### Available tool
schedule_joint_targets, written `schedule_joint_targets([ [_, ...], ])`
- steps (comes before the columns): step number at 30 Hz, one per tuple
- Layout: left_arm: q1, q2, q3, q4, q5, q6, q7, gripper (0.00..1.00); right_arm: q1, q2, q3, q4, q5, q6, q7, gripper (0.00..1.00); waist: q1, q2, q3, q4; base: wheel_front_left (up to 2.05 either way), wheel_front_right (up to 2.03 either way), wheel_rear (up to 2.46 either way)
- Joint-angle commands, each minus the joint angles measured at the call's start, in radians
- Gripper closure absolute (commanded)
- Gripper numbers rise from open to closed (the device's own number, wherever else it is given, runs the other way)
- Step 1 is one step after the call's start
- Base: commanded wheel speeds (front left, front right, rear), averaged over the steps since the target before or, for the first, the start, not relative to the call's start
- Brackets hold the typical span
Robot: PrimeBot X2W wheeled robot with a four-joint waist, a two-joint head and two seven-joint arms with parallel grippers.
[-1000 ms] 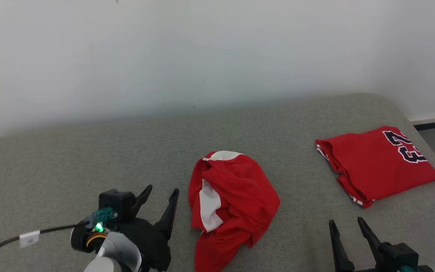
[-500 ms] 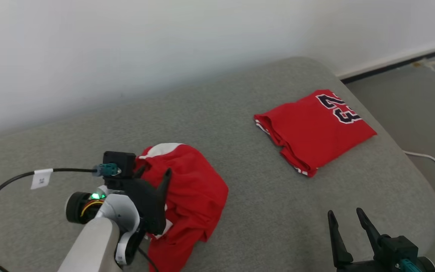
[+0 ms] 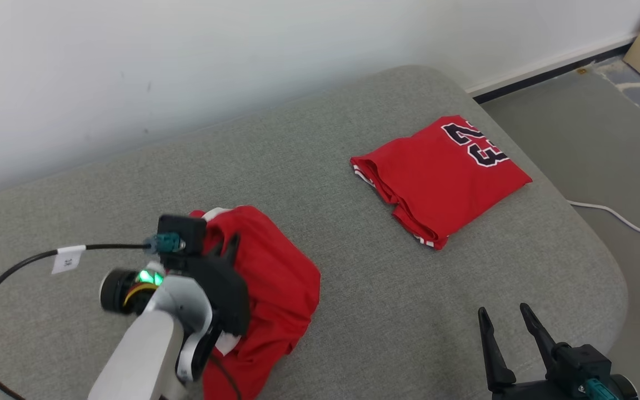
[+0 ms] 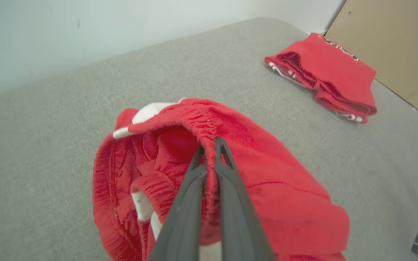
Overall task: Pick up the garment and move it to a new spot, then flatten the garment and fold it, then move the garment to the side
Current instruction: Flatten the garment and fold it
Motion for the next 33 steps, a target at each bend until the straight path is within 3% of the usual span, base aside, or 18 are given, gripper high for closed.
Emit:
schedule_joint_targets([
  [1, -0.028, -0.007, 0.001, -0.008, 0.015, -0.002, -0.029, 1.0, -0.01, 0.001, -0.001, 0.001, 0.002, -0.002, -0.002, 0.0, -0.0001, -0.0001, -0.006, 0.007, 0.0, 0.0, 0.0],
  [11, -0.295, -0.056, -0.023, -0.003, 0.105, -0.004, -0.37, 1.0, -0.011, 0.001, 0.019, 0.002, -0.002, -0.002, 0.006, 0.0, -0.0001, -0.0001, -0.034, 0.016, 0.0, 0.0, 0.0],
  [14, -0.369, -0.067, -0.021, -0.047, 0.108, -0.002, -0.443, 1.0, 0.005, 0.001, 0.009, 0.001, -0.004, -0.002, 0.006, 0.0, -0.0001, -0.0001, -0.042, 0.028, 0.0, 0.0, 0.0],
  [17, -0.381, -0.07, -0.036, -0.087, 0.107, -0.006, -0.443, 1.0, 0.01, 0.001, 0.001, 0.0, -0.006, -0.002, 0.012, 0.0, -0.0001, -0.0001, -0.049, 0.056, 0.0, 0.0, 0.0],
  [21, -0.251, -0.043, -0.086, -0.115, 0.082, -0.032, -0.368, 1.0, 0.028, 0.001, -0.007, -0.008, -0.008, -0.002, 0.015, 0.0, -0.0001, -0.0001, -0.048, 0.117, 0.0, 0.0, 0.0],
  [28, 0.147, 0.015, -0.189, -0.091, -0.037, -0.078, -0.282, 1.0, 0.039, 0.0, -0.008, -0.034, -0.009, -0.002, 0.031, 0.0, -0.0001, -0.0001, -0.044, 0.22, 0.0, 0.0, 0.0],
  [32, 0.258, 0.009, -0.243, -0.081, -0.101, -0.09, -0.262, 1.0, 0.043, 0.0, -0.006, -0.042, -0.009, -0.002, 0.038, 0.0, -0.0001, -0.0001, -0.042, 0.258, 0.0, 0.0, 0.0],
  [33, 0.28, 0.007, -0.257, -0.083, -0.13, -0.091, -0.259, 0.89, 0.042, 0.0, -0.004, -0.043, -0.008, -0.002, 0.042, 0.0, -0.0001, -0.0001, -0.042, 0.269, 0.0, 0.0, 0.0],
])
